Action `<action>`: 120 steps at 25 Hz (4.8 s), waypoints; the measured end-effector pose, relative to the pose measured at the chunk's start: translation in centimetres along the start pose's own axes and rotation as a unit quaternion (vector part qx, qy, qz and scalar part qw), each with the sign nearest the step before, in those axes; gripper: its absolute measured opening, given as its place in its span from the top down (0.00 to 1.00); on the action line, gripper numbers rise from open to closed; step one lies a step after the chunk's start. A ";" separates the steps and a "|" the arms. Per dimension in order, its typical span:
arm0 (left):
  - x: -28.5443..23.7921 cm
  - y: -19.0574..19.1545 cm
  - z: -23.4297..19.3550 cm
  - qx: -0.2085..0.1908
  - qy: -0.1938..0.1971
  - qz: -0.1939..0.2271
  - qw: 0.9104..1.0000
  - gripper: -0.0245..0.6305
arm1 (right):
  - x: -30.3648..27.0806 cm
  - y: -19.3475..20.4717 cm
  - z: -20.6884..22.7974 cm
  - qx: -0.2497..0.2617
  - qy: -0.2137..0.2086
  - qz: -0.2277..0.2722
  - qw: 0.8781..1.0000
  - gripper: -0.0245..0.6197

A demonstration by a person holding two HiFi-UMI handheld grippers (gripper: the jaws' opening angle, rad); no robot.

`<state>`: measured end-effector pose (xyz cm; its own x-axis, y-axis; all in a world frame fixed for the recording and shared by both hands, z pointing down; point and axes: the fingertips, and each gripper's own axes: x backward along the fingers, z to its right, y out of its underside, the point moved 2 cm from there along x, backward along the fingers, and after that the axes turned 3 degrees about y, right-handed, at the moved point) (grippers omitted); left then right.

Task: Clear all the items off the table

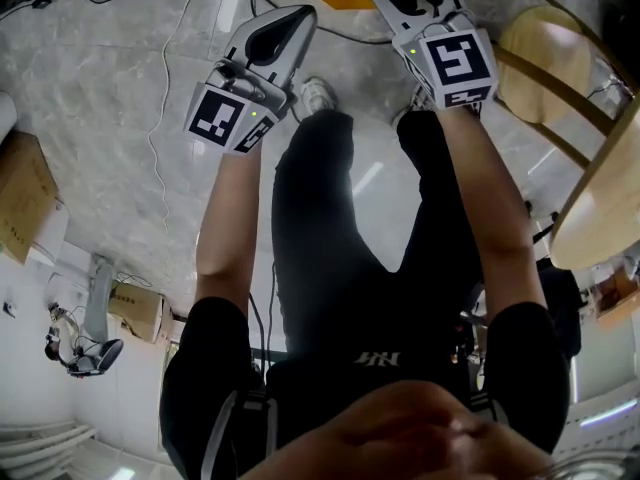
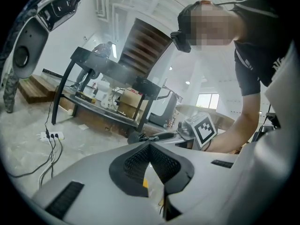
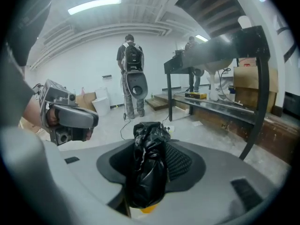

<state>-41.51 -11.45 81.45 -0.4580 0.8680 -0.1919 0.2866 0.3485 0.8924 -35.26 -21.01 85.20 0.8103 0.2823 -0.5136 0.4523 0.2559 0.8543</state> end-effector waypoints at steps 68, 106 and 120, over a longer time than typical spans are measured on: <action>9.6 -26.5 15.0 -0.023 0.072 0.001 0.997 0.94 | 16.5 -23.7 -6.7 0.000 0.015 0.019 1.000 0.96; -9.9 -28.8 56.3 -0.130 0.372 -0.066 0.917 0.94 | 71.9 -17.6 5.2 -0.079 0.313 0.124 0.938 0.97; -12.5 -25.2 66.9 -0.162 0.343 -0.085 0.921 0.94 | 80.6 -11.9 8.0 -0.103 0.277 0.162 0.942 0.97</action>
<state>13.26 -7.43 33.99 -0.9294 0.3432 -0.1360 -0.0535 0.2393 0.9695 27.65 -8.75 34.32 0.5494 0.8001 -0.2410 0.0866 0.2324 0.9688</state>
